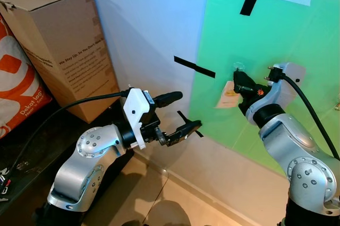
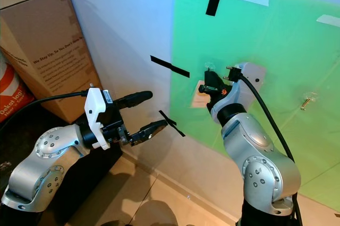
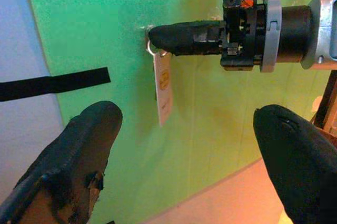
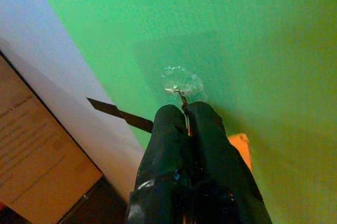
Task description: Hang keys on a hook
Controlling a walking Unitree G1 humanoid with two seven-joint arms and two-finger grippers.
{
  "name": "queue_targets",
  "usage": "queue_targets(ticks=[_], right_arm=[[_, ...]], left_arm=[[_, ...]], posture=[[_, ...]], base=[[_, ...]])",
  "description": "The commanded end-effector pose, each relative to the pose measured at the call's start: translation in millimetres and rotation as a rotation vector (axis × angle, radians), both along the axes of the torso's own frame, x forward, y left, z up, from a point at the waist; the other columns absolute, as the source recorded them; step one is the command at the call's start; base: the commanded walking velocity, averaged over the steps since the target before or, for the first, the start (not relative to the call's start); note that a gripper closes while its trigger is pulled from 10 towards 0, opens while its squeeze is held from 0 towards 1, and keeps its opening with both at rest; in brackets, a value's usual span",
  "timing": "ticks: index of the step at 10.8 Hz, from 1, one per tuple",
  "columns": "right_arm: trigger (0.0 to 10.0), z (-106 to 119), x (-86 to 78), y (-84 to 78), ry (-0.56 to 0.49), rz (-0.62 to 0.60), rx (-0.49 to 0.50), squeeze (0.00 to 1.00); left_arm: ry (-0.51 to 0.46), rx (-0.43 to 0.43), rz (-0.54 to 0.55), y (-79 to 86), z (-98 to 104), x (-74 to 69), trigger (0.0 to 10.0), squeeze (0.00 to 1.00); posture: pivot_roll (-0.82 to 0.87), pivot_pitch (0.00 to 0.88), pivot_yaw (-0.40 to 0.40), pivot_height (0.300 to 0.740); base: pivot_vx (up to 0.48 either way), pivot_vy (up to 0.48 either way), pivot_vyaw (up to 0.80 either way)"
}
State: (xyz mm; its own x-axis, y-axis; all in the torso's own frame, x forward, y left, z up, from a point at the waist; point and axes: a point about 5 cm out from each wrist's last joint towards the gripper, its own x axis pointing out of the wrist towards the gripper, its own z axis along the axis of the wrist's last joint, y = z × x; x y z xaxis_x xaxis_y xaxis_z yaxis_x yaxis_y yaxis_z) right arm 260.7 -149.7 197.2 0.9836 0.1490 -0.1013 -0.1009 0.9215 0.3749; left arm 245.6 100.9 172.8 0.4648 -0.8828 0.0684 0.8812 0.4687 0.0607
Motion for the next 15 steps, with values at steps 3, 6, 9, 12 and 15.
queue_targets(ticks=[3, 6, 9, 12, 15], right_arm=[[10.0, -38.5, -5.5, -4.6, 0.229, -0.022, -0.089, 0.00], [10.0, -46.4, -10.4, -5.3, 0.260, -0.022, -0.132, 0.00], [10.0, -45.3, -11.4, -2.9, 0.230, 0.055, -0.320, 0.00], [10.0, -42.1, -11.3, -10.9, 0.168, 0.057, -0.439, 0.00], [10.0, -54.2, -15.0, -20.7, 0.246, 0.007, -0.213, 0.00]], left_arm=[[-0.031, 0.006, 0.009, 1.9, 7.4, -0.1, 10.0, 0.35], [-0.029, 0.027, 0.009, 2.4, 3.8, -1.0, 10.0, 0.34], [-0.031, 0.052, 0.010, 2.7, 1.2, -2.5, 10.0, 0.34], [-0.033, 0.063, 0.014, 3.7, 0.0, -4.0, 10.0, 0.34], [-0.028, 0.063, 0.015, 3.8, -0.9, -4.6, 10.0, 0.34]], posture=[[-0.11, 0.031, 0.024, 0.740], [-0.11, 0.026, 0.025, 0.740], [-0.11, 0.018, 0.024, 0.740], [-0.11, 0.016, 0.028, 0.740], [-0.11, 0.026, 0.028, 0.740]], base=[[0.000, 0.000, 0.00], [0.000, 0.000, 0.00], [0.000, 0.000, 0.00], [0.000, 0.000, 0.00], [0.000, 0.000, 0.00]])
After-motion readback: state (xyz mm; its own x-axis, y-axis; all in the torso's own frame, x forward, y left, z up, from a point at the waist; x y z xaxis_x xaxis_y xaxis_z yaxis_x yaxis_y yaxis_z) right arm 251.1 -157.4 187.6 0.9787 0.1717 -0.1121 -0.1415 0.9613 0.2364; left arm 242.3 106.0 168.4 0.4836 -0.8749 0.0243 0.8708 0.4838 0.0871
